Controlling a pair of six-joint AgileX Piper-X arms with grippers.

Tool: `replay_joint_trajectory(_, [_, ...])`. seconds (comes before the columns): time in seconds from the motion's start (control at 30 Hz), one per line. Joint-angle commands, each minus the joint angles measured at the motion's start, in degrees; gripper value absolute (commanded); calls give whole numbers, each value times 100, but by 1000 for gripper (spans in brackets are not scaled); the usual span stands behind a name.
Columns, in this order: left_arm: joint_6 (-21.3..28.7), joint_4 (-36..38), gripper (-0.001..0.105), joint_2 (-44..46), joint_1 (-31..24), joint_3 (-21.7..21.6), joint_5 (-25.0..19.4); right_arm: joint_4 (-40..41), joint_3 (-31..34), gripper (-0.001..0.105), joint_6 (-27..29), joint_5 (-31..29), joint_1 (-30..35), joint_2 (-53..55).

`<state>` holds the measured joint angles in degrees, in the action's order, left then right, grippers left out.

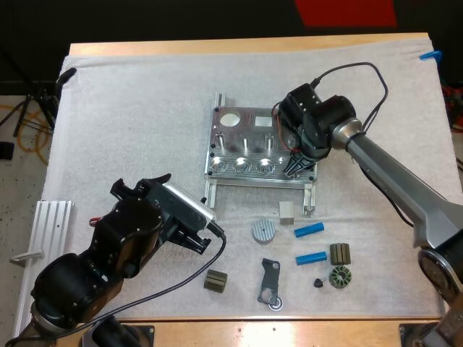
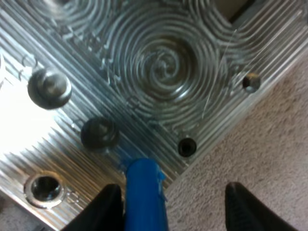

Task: Load cells from right to left

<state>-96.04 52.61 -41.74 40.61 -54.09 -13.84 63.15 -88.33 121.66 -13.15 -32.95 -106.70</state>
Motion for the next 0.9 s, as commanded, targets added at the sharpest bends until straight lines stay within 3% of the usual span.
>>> replay_joint_trajectory(0.0, [-98,-41,65,21,3,-37,-93,-39,-39,47,-23,14,-22,176])
replay_joint_trajectory(0.53, [-98,-29,65,21,3,-37,-93,-106,-49,47,-156,-48,-39,642])
replay_joint_trajectory(0.63, [-98,-29,65,21,3,-37,-93,-106,-49,47,-190,-372,-39,754])
replay_joint_trajectory(0.87, [-98,-29,65,21,3,-37,-93,234,-34,47,-218,-525,-39,813])
